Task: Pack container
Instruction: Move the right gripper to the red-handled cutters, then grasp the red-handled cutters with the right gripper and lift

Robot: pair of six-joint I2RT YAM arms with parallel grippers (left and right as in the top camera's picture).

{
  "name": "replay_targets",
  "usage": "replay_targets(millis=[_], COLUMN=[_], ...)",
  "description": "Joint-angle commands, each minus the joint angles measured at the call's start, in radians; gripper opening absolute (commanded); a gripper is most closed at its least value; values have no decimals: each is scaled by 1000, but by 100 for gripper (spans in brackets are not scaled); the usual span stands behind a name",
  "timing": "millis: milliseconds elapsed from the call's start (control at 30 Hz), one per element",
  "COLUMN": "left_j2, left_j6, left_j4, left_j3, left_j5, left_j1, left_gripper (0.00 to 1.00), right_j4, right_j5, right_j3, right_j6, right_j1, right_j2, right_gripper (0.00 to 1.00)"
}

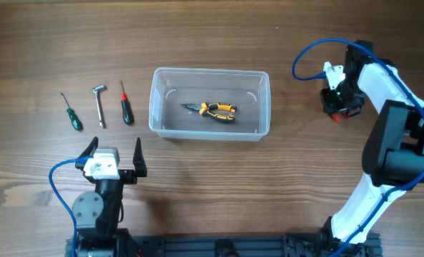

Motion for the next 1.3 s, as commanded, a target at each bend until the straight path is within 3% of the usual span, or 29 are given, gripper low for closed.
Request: replay_targets(millis=[0,133,267,367,567,967,1267], left_j2=[-7,-7,-7,-7,-7,-7,-7], left_j6=[11,11,11,11,11,11,11], left_j4=[2,2,2,2,2,2,2], left_j3=[-5,-5,-5,-5,-5,-5,-5], left_j5=[15,15,15,15,15,15,15], left_j1=[8,8,8,8,8,8,8], left_gripper=[100,100,100,100,100,100,100], right_j4=[17,18,13,12,2,-259,-325], right_j5=[-13,-12,-12,-12,-12,-159,-196], right_j3=[-14,-14,-14,-14,5,510,713], right_j6=[-9,-9,-8,-6,31,51,36], right_j1=[0,0,0,0,3,75,316], right_j2=[51,51,51,51,42,29,10], right_gripper=[36,33,16,10,8,5,4])
